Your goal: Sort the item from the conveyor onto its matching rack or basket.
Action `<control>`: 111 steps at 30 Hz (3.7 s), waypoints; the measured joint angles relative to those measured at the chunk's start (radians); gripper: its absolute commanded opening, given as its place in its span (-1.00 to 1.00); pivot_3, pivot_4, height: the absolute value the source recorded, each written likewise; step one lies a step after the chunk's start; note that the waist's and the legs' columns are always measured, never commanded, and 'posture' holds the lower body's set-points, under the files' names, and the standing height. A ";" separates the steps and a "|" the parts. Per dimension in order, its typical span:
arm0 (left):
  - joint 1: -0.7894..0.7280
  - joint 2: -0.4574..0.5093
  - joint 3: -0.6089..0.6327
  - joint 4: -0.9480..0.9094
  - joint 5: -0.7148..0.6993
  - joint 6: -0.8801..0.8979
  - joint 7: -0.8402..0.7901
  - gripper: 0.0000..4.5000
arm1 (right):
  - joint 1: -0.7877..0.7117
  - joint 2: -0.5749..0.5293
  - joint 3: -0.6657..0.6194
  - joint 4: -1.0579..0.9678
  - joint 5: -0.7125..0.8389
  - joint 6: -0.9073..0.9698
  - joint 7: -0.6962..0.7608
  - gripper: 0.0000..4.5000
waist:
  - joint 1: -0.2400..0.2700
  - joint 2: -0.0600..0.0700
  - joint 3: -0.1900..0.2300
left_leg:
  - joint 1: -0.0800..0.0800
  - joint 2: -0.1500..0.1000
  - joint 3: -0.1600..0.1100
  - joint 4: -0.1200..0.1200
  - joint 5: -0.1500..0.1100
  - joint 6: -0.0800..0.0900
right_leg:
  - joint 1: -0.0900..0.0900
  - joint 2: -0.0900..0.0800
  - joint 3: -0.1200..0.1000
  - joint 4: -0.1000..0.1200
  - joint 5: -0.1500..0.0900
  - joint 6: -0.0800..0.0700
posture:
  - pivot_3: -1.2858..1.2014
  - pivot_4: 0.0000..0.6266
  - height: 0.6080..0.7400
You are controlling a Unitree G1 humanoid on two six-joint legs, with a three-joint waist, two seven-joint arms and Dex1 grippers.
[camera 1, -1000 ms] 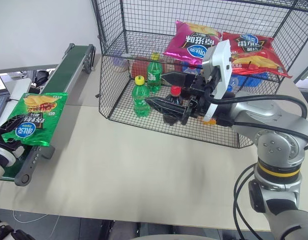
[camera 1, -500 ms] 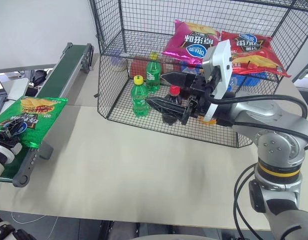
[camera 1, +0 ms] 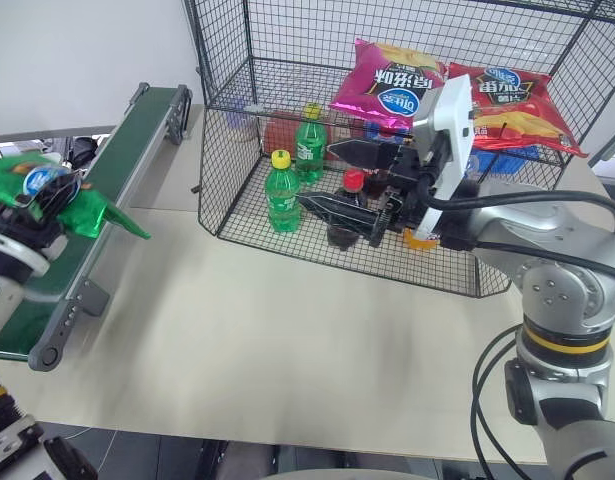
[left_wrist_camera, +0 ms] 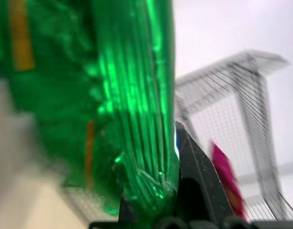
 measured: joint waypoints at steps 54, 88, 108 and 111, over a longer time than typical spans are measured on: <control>-0.884 -0.370 -0.368 0.690 0.758 -0.320 -0.755 -0.96 | -0.001 -0.011 -0.141 -0.157 0.040 -0.014 -0.350 1.00 | 0.000 -0.001 0.006 | -0.003 0.000 -0.003 -0.015 0.015 -0.013 | -0.003 0.021 0.003 -0.003 0.001 0.001 | 0.03 -0.52 1.00; -0.946 -0.496 -0.269 0.769 0.862 -0.434 -0.734 -0.96 | -0.001 0.002 -0.135 -0.154 0.048 -0.018 -0.362 1.00 | 0.000 -0.001 0.006 | -0.004 -0.001 -0.004 -0.015 0.016 -0.012 | -0.004 0.022 0.002 -0.002 0.001 0.001 | 0.03 -0.52 1.00; -0.683 -0.528 -0.246 0.418 0.808 -0.243 -0.500 -0.96 | -0.001 0.008 -0.135 -0.153 0.048 -0.018 -0.359 1.00 | 0.002 0.000 0.006 | -0.006 0.000 -0.006 -0.013 0.017 -0.011 | -0.004 0.020 0.003 0.000 0.001 0.001 | 0.03 -0.52 1.00; -0.615 -0.548 -0.240 0.285 0.743 -0.190 -0.391 -0.96 | -0.001 0.008 -0.131 -0.153 0.044 -0.020 -0.349 1.00 | 0.003 0.000 0.006 | -0.005 0.000 -0.007 -0.013 0.017 -0.011 | -0.003 0.019 0.004 0.000 0.001 0.001 | 0.03 -0.52 1.00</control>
